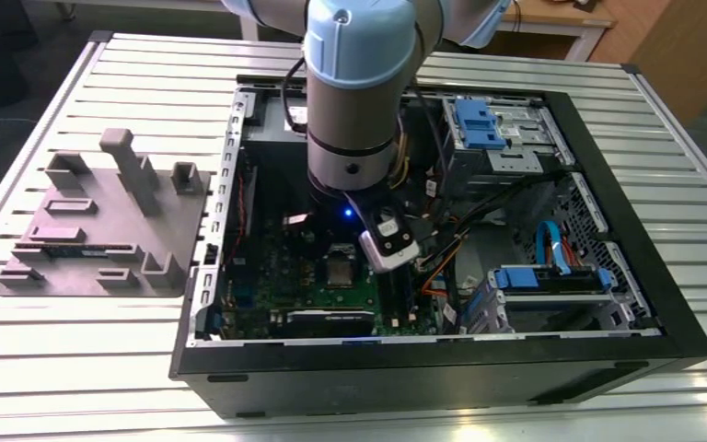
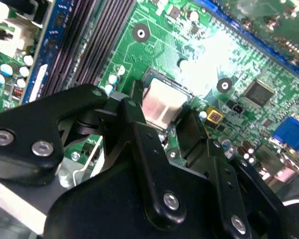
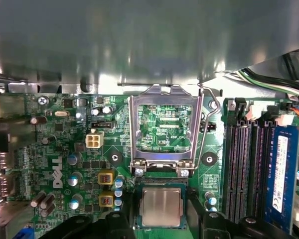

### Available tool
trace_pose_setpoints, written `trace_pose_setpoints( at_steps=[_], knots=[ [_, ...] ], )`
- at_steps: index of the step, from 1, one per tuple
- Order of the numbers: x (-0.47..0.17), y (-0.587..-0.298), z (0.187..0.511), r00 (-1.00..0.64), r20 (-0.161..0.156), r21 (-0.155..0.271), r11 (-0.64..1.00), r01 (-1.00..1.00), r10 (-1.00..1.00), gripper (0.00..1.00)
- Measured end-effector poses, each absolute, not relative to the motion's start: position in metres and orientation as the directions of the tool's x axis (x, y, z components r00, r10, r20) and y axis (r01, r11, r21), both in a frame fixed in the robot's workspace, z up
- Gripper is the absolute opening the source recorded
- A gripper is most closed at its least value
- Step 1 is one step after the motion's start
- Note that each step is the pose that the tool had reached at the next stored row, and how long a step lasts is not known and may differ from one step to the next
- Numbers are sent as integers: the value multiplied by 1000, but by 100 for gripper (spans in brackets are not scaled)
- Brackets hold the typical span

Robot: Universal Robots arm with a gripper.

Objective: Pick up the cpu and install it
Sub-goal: 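Place the cpu into insertion slot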

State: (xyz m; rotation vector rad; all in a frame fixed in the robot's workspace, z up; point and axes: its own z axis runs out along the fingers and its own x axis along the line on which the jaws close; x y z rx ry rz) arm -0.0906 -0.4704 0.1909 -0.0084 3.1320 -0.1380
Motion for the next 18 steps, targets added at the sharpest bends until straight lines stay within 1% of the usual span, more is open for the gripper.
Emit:
trace_pose_setpoints(
  at_steps=[4, 6, 8, 9, 11, 12, 14, 15, 16, 18],
  knots=[
    [-91, -470, 197, -1000, -6, -88, 996, -5, -6, 54],
    [-91, -470, 199, -1000, -5, -88, 996, -5, -6, 52],
    [-91, -470, 200, -1000, -5, -88, 996, -5, -6, 40],
    [-91, -470, 200, -1000, -5, -88, 996, -5, -6, 40],
    [-91, -470, 200, -1000, -5, -88, 996, -5, -6, 28],
    [-91, -470, 200, -1000, -5, -88, 996, -5, -6, 28],
    [-91, -470, 200, -1000, -5, -88, 996, -5, -6, 16],
    [-91, -470, 200, -1000, -5, -88, 996, -5, -6, 16],
    [-91, -470, 200, -1000, -5, -88, 996, -5, -6, 11],
    [-91, -470, 200, -1000, -5, -88, 996, -5, -6, 10]
  ],
)
